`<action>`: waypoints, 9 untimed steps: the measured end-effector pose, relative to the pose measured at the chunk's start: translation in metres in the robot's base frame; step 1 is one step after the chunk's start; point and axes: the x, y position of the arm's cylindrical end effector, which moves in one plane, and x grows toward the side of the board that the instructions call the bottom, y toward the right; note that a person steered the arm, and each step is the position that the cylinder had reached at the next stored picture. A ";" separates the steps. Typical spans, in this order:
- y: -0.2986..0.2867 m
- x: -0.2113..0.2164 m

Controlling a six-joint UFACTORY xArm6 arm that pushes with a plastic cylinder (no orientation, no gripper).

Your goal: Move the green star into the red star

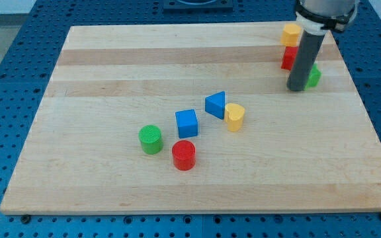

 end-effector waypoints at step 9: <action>0.052 -0.011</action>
